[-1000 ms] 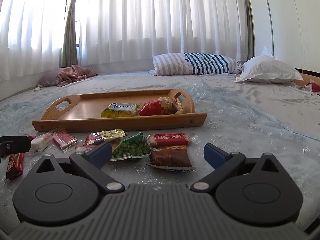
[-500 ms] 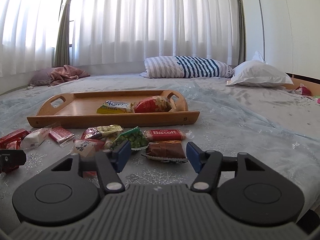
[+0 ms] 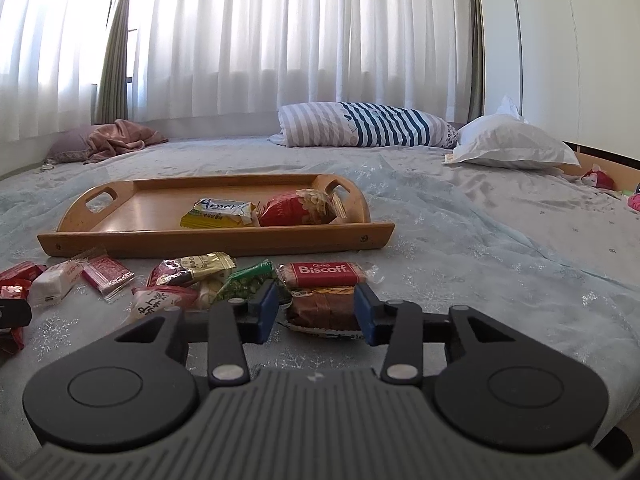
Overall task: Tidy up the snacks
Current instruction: 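Grasp the brown wrapped pack with the right tool while the left tool grasps the chocolate bar, then carry the brown pack with the right tool while the left tool carries the chocolate bar, then lower the brown pack onto the tray while the left tool lowers the chocolate bar, then open both tools and withdraw them from the tray toward the snack pile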
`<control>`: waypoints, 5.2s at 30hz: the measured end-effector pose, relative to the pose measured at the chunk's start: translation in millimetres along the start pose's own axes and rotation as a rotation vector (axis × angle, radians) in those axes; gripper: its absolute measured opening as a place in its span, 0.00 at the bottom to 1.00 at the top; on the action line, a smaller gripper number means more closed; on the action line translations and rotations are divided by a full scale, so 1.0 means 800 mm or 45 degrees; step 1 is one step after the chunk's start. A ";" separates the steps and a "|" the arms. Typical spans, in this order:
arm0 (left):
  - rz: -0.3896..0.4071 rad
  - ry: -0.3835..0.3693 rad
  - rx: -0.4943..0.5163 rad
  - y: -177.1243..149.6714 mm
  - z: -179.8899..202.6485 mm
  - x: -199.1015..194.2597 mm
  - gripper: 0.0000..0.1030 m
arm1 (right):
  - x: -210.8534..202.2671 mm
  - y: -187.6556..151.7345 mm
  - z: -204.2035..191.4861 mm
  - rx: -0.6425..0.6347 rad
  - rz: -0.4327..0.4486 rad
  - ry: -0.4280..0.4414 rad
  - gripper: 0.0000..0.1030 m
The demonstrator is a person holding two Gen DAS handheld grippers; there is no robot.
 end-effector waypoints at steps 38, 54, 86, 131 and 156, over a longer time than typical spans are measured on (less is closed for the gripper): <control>0.088 -0.032 0.013 0.034 -0.009 -0.020 0.25 | -0.006 0.030 0.019 -0.009 -0.044 -0.105 0.46; 0.077 -0.178 -0.048 0.110 -0.017 0.022 0.25 | 0.026 0.071 -0.037 0.009 -0.003 0.130 0.46; -0.067 -0.255 -0.070 0.158 -0.018 0.174 0.25 | 0.143 0.085 -0.139 -0.014 -0.150 0.403 0.46; -0.126 -0.194 -0.015 0.160 -0.017 0.212 0.38 | 0.150 0.084 -0.160 -0.190 -0.295 0.416 0.24; -0.025 -0.199 0.049 0.157 -0.012 0.140 0.74 | 0.109 0.102 -0.088 -0.007 -0.156 0.422 0.48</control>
Point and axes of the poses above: each gripper's, at about its wrist camera, not at the fingertips, and x roughly the way its jaws point, z to its right, y to its top, the point moved 3 cm from there along x, roughly the way its jaws point, and after that the axes turned 3 degrees about x, right-handed, at the moved point
